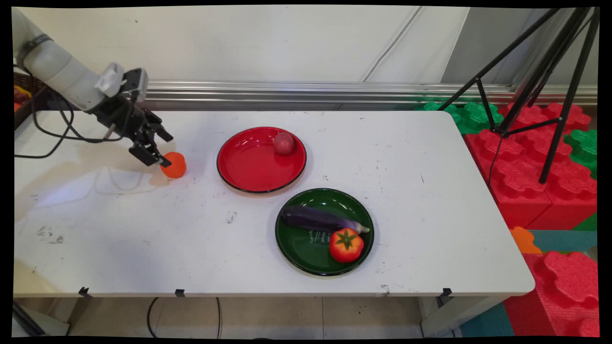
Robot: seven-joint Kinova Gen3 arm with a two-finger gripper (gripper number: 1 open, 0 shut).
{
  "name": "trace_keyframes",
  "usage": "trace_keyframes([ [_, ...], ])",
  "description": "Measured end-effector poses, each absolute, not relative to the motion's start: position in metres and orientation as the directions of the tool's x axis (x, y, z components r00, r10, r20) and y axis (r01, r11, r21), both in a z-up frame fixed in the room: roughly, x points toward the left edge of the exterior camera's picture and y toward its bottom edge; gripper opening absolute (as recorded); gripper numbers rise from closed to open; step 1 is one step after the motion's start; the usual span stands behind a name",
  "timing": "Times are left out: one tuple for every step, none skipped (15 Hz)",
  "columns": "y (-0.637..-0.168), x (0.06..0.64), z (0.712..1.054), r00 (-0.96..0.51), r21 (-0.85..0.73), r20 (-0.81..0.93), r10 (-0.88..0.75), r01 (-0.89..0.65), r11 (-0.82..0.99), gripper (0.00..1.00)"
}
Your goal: Pick up the eggplant from the green plate
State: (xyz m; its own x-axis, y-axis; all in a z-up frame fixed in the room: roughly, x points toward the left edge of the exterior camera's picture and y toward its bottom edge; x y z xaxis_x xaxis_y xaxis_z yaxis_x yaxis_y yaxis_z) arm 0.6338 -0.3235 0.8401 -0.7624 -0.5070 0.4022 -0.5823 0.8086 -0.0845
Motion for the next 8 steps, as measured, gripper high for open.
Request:
trace_keyframes([
  [-0.322, 0.633, 0.844, -0.762, -0.084, 0.407, -0.503, -0.580, 0.811, 1.00],
  [-0.319, 0.632, 0.850, -0.762, -0.084, 0.416, -0.496, -0.575, 0.814, 1.00],
  [-0.316, 0.630, 0.857, -0.761, -0.083, 0.428, -0.487, -0.570, 0.818, 1.00],
  [-0.312, 0.627, 0.865, -0.760, -0.083, 0.441, -0.478, -0.564, 0.821, 1.00],
  [-0.309, 0.623, 0.872, -0.759, -0.082, 0.452, -0.469, -0.559, 0.825, 1.00],
  [-0.305, 0.619, 0.880, -0.758, -0.081, 0.465, -0.458, -0.551, 0.830, 1.00],
  [-0.302, 0.614, 0.888, -0.756, -0.081, 0.478, -0.446, -0.544, 0.835, 1.00],
  [-0.299, 0.609, 0.894, -0.755, -0.080, 0.490, -0.435, -0.536, 0.840, 1.00],
])
